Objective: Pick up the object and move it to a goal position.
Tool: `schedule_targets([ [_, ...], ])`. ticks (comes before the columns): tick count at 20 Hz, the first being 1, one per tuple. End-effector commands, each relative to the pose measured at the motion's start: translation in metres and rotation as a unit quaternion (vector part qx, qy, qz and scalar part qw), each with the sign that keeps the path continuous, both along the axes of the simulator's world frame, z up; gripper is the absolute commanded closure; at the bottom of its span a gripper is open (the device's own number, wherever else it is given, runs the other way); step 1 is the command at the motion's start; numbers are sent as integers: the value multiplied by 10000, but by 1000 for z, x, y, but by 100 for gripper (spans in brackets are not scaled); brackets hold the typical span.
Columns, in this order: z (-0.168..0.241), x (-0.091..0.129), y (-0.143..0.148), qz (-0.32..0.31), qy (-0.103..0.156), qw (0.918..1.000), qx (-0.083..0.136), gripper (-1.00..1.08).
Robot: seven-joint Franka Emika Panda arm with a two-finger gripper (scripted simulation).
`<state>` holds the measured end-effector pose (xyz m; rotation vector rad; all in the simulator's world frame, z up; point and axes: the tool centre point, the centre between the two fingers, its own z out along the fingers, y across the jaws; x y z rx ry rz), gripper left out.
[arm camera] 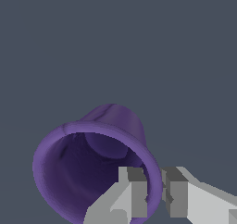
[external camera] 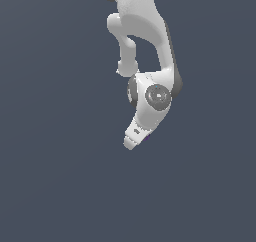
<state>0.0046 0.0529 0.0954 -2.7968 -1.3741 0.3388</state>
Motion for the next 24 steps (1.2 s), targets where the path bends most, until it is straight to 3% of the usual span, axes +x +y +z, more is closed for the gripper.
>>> schedule_targets([
  [1,14,11,-4,125,-184,9997,70,108],
  [11,95,60,-27,842,-1153,9886,473,108],
  [24,201,103,-56,1694,-2311,9531,979,108],
])
